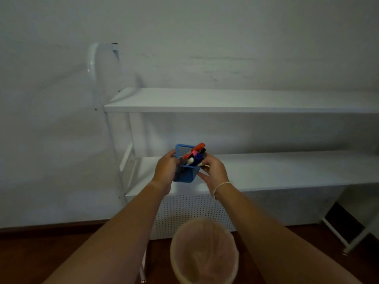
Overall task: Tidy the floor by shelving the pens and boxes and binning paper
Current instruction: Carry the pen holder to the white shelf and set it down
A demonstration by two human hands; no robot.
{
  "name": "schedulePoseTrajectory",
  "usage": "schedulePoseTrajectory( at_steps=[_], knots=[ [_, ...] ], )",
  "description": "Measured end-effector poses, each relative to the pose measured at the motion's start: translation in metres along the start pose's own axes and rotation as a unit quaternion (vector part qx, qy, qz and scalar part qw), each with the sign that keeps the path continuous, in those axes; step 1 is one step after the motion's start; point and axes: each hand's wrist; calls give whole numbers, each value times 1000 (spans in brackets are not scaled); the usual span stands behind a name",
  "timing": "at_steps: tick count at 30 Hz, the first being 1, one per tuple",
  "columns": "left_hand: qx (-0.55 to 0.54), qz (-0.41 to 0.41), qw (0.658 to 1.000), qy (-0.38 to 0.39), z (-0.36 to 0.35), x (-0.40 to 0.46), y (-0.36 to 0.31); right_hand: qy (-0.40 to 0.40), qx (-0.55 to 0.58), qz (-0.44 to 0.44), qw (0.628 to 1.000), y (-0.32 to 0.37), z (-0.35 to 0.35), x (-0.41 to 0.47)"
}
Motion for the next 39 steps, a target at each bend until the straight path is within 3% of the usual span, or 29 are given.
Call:
schedulePoseTrajectory(
  at_steps=[10, 22, 30, 35, 39],
  knots=[
    [39, 11, 997, -68, 61, 67, 13, 41, -39, -1, 998, -39, -79, 38],
    [-10, 40, 992, -120, 89, 110, 26, 91, -160, 57, 981, -63, -120, 55],
    [35, 29, 983, -177, 75, 92, 19, 68, -198, 94, 973, -48, -65, 46],
    [121, -15, 953, -279, 43, 61, 9, 20, -206, 113, 972, -10, 4, 24],
    [118, 36, 941, -314, 14, 35, 2, -30, -198, 136, 970, 18, 76, 5]
  ],
)
Point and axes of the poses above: each hand's wrist, its own x-axis towards the middle knuckle, its own z-axis out of the back of the hand, y = z × x, and after that the axes turned 10 degrees about -y, right-handed
